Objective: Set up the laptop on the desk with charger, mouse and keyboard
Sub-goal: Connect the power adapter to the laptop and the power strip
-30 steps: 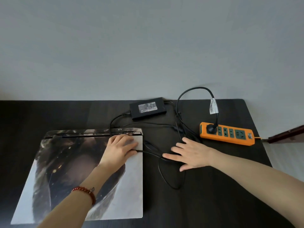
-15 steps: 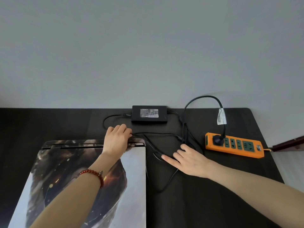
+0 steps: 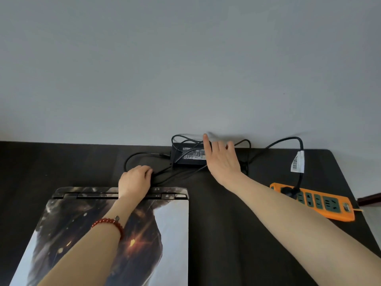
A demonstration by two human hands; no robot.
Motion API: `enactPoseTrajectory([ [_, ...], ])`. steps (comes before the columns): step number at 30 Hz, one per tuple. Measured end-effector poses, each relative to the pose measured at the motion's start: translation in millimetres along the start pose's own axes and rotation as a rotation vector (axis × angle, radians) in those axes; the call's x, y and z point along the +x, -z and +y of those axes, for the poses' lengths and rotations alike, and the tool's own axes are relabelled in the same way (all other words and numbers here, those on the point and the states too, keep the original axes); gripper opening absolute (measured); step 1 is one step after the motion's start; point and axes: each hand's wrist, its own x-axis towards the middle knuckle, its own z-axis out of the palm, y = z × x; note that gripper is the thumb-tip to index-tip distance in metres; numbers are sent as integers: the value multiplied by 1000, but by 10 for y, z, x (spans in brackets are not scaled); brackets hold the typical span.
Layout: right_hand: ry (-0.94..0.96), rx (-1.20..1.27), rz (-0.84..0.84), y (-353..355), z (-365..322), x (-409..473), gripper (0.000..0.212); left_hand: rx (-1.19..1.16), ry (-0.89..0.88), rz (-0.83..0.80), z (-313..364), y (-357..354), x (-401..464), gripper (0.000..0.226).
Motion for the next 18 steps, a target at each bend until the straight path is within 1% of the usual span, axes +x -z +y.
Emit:
enactPoseTrajectory([
  [1, 26, -35, -19, -49, 15, 12, 72, -60, -9, 44, 19, 8, -40, 24],
  [2, 51, -71, -40, -104, 23, 3, 70, -61, -65, 97, 63, 7, -89, 27],
  [4, 90, -98, -69, -218, 28, -45, 67, 18, -252, 167, 222, -5, -198, 43],
  [5, 109, -87, -79, -271, 32, -77, 65, 79, -365, 136, 308, -20, -241, 50],
  [6, 136, -72, -85, -311, 47, -124, 66, 154, -465, 36, 394, -51, -283, 54],
  [7, 164, -51, -87, -341, 64, -178, 68, 235, -523, -79, 446, -113, -315, 58],
  [8, 188, -30, -90, -362, 88, -244, 71, 287, -524, -205, 466, -191, -332, 60],
  [9, 203, -10, -97, -377, 108, -318, 75, 303, -476, -319, 465, -262, -334, 59],
  [10, 210, 5, -106, -387, 125, -393, 77, 297, -413, -395, 470, -303, -319, 58],
  [12, 207, 51, -120, -392, 131, -534, 75, 302, -341, -472, 511, -342, -274, 56],
  [13, 202, 78, -134, -383, 117, -597, 72, 302, -330, -496, 544, -336, -256, 56],
  [15, 192, 98, -150, -333, 81, -697, 68, 278, -326, -490, 596, -272, -266, 53],
  [18, 188, 89, -147, -192, 62, -827, 63, 169, -373, -390, 618, -156, -405, 47],
])
